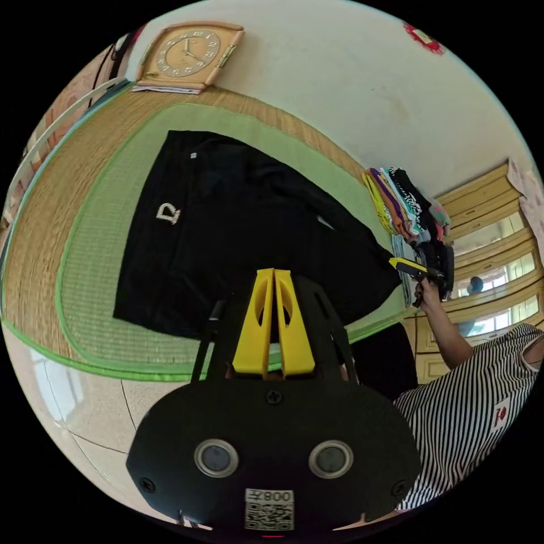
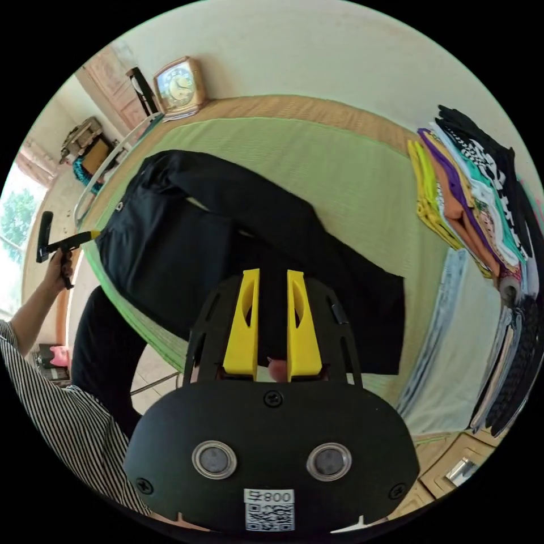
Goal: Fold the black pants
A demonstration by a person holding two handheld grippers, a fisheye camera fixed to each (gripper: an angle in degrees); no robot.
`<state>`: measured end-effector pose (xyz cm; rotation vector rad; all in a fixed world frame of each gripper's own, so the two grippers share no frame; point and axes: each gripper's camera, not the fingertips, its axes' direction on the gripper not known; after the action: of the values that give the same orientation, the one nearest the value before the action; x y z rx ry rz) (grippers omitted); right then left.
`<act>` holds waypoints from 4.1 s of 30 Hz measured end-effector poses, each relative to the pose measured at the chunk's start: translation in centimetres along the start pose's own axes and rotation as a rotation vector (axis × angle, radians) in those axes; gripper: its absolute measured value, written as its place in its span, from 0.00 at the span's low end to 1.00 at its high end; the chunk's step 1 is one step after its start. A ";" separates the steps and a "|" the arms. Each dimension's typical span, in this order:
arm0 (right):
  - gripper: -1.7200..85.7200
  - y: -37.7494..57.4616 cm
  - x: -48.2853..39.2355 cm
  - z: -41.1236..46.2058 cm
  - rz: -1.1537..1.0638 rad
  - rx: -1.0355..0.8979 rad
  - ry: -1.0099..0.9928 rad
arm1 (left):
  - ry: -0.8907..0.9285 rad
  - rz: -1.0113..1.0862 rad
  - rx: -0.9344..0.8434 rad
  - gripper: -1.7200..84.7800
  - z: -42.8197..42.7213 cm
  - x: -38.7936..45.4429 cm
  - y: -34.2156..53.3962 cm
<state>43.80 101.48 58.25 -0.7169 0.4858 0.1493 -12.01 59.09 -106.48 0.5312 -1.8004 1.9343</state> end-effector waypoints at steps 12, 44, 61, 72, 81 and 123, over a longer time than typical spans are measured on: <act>0.03 -1.8 3.7 -5.0 0.002 -0.114 0.228 | 0.173 0.196 -0.061 0.02 9.1 9.4 -10.8; 0.06 5.6 16.4 -19.7 0.337 -0.238 0.114 | 0.026 0.291 -0.373 0.03 21.0 18.9 -15.4; 0.02 11.8 17.7 -24.8 0.368 -0.259 0.040 | 0.043 0.282 -0.413 0.03 21.8 21.1 -17.5; 0.03 10.5 18.4 -31.2 0.449 -0.043 0.122 | 0.099 0.266 -0.149 0.09 17.1 20.6 -22.6; 0.10 -3.3 19.7 -27.7 0.289 0.042 0.098 | -0.023 0.311 -0.105 0.10 19.0 20.6 -31.8; 0.02 -12.9 14.5 -12.7 0.040 0.047 0.014 | -0.133 0.396 -0.226 0.09 12.0 13.3 -20.3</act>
<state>55.53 82.92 50.80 -0.6632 0.5155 0.1699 -11.89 48.95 -81.41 0.2435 -2.3168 1.9364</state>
